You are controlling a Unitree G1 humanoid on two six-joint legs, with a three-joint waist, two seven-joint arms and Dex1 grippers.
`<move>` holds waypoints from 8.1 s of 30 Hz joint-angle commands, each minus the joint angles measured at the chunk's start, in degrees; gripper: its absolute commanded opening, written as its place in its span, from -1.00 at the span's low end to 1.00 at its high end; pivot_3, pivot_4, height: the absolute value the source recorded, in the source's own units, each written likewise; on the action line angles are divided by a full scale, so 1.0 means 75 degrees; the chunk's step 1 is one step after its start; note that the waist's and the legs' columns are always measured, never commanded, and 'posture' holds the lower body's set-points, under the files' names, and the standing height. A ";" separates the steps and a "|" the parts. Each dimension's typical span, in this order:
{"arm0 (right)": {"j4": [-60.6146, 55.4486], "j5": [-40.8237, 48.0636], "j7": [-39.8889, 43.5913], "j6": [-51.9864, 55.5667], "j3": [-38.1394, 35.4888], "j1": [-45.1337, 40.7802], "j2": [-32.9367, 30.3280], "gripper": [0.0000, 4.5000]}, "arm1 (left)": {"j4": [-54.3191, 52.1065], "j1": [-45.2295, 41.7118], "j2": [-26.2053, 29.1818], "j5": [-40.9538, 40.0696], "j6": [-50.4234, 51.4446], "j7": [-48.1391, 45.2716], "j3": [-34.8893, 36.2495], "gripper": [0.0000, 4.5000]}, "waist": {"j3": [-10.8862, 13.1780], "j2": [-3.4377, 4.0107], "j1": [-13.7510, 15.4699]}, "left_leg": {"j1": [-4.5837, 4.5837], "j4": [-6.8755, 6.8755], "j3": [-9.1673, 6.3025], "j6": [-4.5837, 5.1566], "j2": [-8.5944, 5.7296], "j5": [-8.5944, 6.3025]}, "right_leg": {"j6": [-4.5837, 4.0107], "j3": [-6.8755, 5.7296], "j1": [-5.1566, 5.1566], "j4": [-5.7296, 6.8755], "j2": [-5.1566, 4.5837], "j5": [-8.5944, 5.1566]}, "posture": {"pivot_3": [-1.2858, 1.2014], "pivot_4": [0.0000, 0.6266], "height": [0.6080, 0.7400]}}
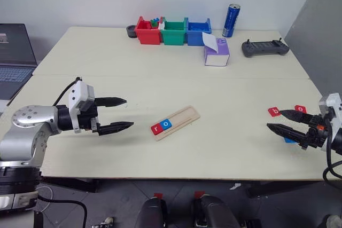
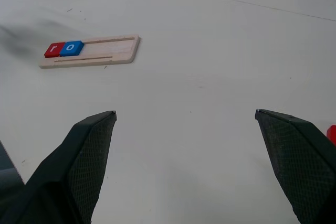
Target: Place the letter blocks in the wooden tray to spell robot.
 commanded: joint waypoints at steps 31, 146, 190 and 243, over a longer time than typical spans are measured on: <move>-0.1254 0.0251 -0.0752 0.0092 0.2130 -0.1538 0.1160 1.00 | 0.0851 0.0639 -0.2475 0.1625 -0.1965 0.1922 -0.1394 0.99 | -0.0005 -0.0008 0.0018 | -0.0008 0.0002 -0.0023 0.0000 -0.0002 0.0000 | 0.0000 -0.0027 0.0007 -0.0002 -0.0002 0.0000 | 0.03 -0.52 1.00; -0.1891 -0.0756 -0.0320 -0.0946 0.0445 0.1666 0.0247 1.00 | 0.3151 -0.2732 -0.3876 0.3361 -0.3371 -0.0380 -0.3655 0.99 | -0.0015 -0.0030 0.0173 | -0.0007 0.0010 -0.0090 0.0010 -0.0018 -0.0005 | 0.0011 -0.0106 0.0071 -0.0055 -0.0002 0.0001 | 0.03 -0.52 1.00; 0.3810 -0.2557 -0.2710 -0.1460 0.1340 -0.2622 0.1353 1.00 | 0.3137 -0.1987 -0.0710 -0.0082 -0.3636 -0.2059 -0.1859 0.99 | -0.0014 -0.0018 -0.0017 | 0.0005 0.0005 -0.0053 0.0007 -0.0012 -0.0003 | 0.0000 -0.0062 0.0049 -0.0016 -0.0008 -0.0004 | 0.03 -0.52 1.00; -0.2372 -0.1866 -0.4376 0.0143 0.1124 0.0130 0.3697 0.99 | 0.4144 -0.2729 -0.0582 -0.0485 -0.4157 -0.2059 -0.3053 1.00 | -0.0019 -0.0022 -0.0025 | -0.0003 0.0008 -0.0038 0.0007 -0.0011 -0.0003 | -0.0001 -0.0040 0.0026 -0.0003 -0.0007 -0.0004 | 0.03 -0.52 1.00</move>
